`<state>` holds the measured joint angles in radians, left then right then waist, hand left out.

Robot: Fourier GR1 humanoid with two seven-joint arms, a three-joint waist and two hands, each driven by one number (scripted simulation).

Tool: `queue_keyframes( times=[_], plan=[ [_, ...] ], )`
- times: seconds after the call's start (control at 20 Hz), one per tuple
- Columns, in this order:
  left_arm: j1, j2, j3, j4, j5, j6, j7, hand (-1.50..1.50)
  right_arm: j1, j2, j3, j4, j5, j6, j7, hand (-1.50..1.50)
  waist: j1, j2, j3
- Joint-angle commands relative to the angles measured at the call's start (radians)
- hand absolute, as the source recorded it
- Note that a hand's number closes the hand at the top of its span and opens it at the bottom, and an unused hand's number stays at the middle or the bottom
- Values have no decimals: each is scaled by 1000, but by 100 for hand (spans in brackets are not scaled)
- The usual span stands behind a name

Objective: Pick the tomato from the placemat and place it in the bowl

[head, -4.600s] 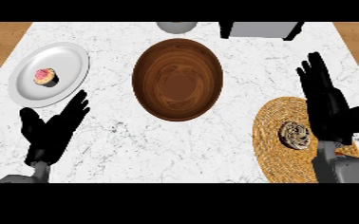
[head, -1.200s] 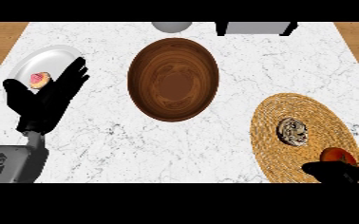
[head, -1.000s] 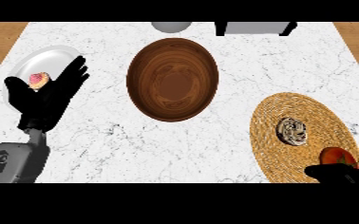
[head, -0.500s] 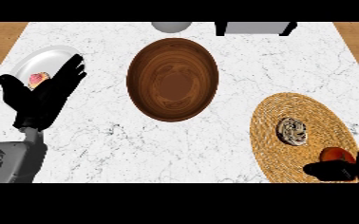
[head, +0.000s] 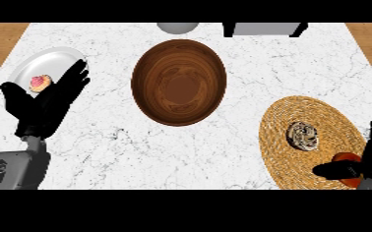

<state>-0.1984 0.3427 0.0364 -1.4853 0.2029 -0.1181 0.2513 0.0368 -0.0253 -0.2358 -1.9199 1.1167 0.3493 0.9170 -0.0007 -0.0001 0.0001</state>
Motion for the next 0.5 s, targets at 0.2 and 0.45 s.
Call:
queue_keyframes(
  times=[0.2,0.45],
  plan=[
    [14,-27,28,68,-43,-50,-66,0,42,-25,-58,98,-44,-97,-69,-150,-2,0,0],
    [0,-9,75,-27,-8,-70,38,0,25,-43,-75,150,-83,-117,-87,-150,0,0,0]
  ],
)
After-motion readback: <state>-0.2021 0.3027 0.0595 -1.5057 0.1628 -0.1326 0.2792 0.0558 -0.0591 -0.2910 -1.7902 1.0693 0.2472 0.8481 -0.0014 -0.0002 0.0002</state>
